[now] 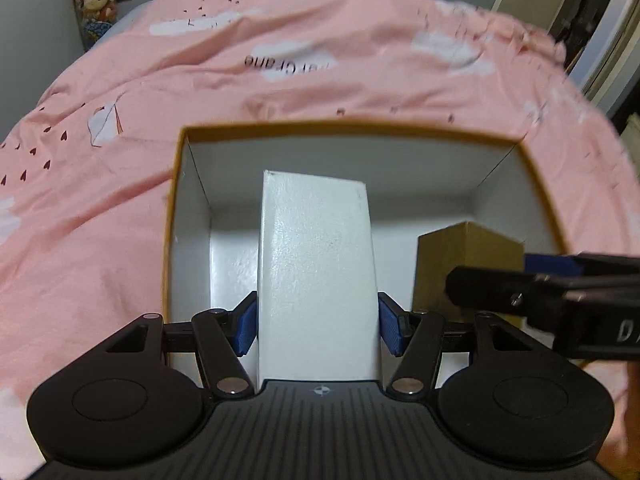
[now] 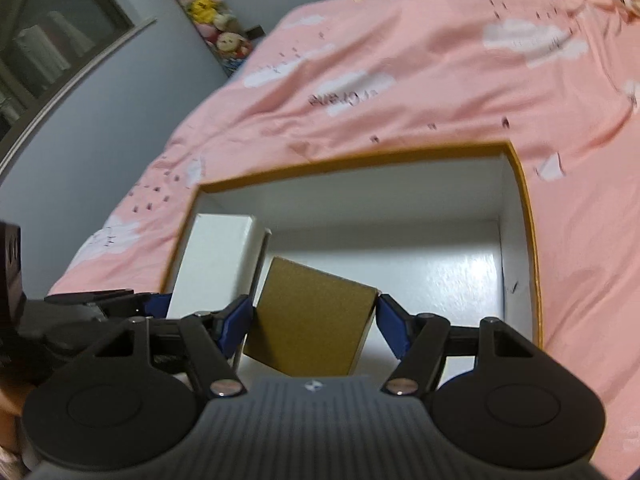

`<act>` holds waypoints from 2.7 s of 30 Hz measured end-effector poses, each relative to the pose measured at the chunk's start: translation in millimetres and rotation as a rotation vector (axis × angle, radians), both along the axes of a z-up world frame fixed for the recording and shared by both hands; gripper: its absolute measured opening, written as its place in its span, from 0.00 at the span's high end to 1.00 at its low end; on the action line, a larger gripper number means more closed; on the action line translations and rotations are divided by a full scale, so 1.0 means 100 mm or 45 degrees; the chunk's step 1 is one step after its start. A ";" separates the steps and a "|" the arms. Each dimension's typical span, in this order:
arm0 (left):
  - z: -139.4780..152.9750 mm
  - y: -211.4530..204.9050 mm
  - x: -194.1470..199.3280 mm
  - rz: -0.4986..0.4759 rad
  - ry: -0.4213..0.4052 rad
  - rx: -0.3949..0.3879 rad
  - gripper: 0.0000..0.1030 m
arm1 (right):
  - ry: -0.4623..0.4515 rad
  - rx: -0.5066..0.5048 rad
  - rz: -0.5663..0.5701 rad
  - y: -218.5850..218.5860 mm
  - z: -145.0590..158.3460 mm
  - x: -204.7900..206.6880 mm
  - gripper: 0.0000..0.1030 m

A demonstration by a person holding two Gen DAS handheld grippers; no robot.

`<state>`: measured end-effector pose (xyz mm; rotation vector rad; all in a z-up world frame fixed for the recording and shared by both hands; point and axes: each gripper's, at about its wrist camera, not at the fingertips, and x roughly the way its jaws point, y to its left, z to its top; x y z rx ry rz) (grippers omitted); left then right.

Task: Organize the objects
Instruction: 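Lower the white box into the orange box and open the left gripper, then lower the gold cube onto the white box and open the right gripper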

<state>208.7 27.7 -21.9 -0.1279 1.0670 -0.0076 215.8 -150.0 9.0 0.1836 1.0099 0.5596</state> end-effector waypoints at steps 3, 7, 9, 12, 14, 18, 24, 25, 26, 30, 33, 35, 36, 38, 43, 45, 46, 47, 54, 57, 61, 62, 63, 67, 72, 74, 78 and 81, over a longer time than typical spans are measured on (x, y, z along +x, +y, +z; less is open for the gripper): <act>-0.11 -0.07 0.04 -0.009 0.045 0.063 0.34 | 0.049 -0.013 -0.014 -0.01 -0.17 0.11 0.33; -0.25 -0.16 0.11 -0.038 0.099 0.153 0.34 | 0.089 -0.024 -0.025 -0.01 -0.27 0.18 0.33; -0.34 -0.18 0.13 -0.044 0.123 0.184 0.34 | 0.105 -0.021 -0.024 0.00 -0.31 0.20 0.32; -0.42 -0.19 0.13 -0.053 0.151 0.205 0.33 | 0.130 -0.018 -0.022 0.03 -0.36 0.25 0.32; -0.43 -0.19 0.13 -0.056 0.156 0.205 0.33 | 0.148 -0.018 -0.024 0.05 -0.40 0.28 0.32; -0.47 -0.13 0.14 -0.062 0.157 0.162 0.30 | 0.177 -0.013 -0.031 0.08 -0.45 0.34 0.32; -0.47 -0.07 0.18 -0.094 0.175 0.106 0.29 | 0.191 -0.005 -0.031 0.14 -0.49 0.44 0.32; -0.47 -0.06 0.17 -0.102 0.184 0.095 0.28 | 0.191 -0.005 -0.031 0.15 -0.49 0.45 0.32; -0.47 -0.06 0.17 -0.107 0.189 0.085 0.27 | 0.193 -0.005 -0.031 0.16 -0.50 0.46 0.32; -0.44 -0.04 0.14 -0.108 0.181 0.069 0.27 | 0.198 -0.032 -0.044 0.18 -0.53 0.49 0.32; -0.31 -0.02 0.06 -0.129 0.147 0.045 0.28 | 0.201 -0.080 -0.045 0.24 -0.58 0.51 0.32; -0.19 0.01 -0.04 -0.167 0.112 0.025 0.30 | 0.220 -0.097 -0.032 0.28 -0.63 0.51 0.32; -0.11 0.04 -0.09 -0.184 0.094 0.003 0.31 | 0.233 -0.102 -0.026 0.30 -0.66 0.51 0.32; 0.03 0.07 -0.23 -0.198 0.045 -0.016 0.31 | 0.248 -0.108 -0.016 0.36 -0.70 0.51 0.32; 0.31 0.32 -0.41 -0.127 -0.053 -0.003 0.31 | 0.270 -0.134 0.004 0.53 -0.78 0.50 0.32; 0.38 0.45 -0.47 -0.083 -0.083 -0.012 0.31 | 0.280 -0.140 0.011 0.59 -0.80 0.49 0.33; 0.39 0.51 -0.46 -0.066 -0.092 -0.012 0.31 | 0.283 -0.139 0.015 0.61 -0.80 0.49 0.33; 0.41 0.55 -0.47 -0.050 -0.097 -0.010 0.31 | 0.289 -0.135 0.022 0.63 -0.80 0.48 0.33; 0.28 0.71 -0.36 0.009 -0.062 -0.039 0.31 | 0.383 -0.090 0.079 0.85 -0.84 0.44 0.55; 0.27 0.74 -0.35 0.026 -0.067 -0.048 0.31 | 0.420 -0.090 0.081 0.88 -0.83 0.46 0.56; 0.23 0.76 -0.37 0.038 -0.080 -0.068 0.32 | 0.405 -0.081 0.072 0.81 -0.77 0.45 0.57; 0.22 0.77 -0.37 0.043 -0.079 -0.071 0.32 | 0.394 -0.084 0.074 0.80 -0.75 0.44 0.52; 0.20 0.77 -0.38 0.050 -0.076 -0.075 0.32 | 0.391 -0.088 0.087 0.79 -0.71 0.42 0.46; 0.16 0.81 -0.37 0.087 -0.066 -0.090 0.32 | 0.383 -0.158 0.178 0.87 -0.67 0.31 0.35; 0.16 0.85 -0.41 0.103 -0.077 -0.111 0.32 | 0.392 -0.274 0.262 1.10 -0.73 0.18 0.32; 0.15 0.86 -0.41 0.100 -0.072 -0.116 0.32 | 0.400 -0.323 0.270 1.16 -0.80 0.13 0.32; 0.10 0.87 -0.40 0.107 -0.063 -0.118 0.32 | 0.404 -0.331 0.238 1.18 -0.87 0.12 0.34; 0.06 0.87 -0.40 0.113 -0.059 -0.103 0.32 | 0.359 -0.309 0.212 1.10 -0.76 0.10 0.35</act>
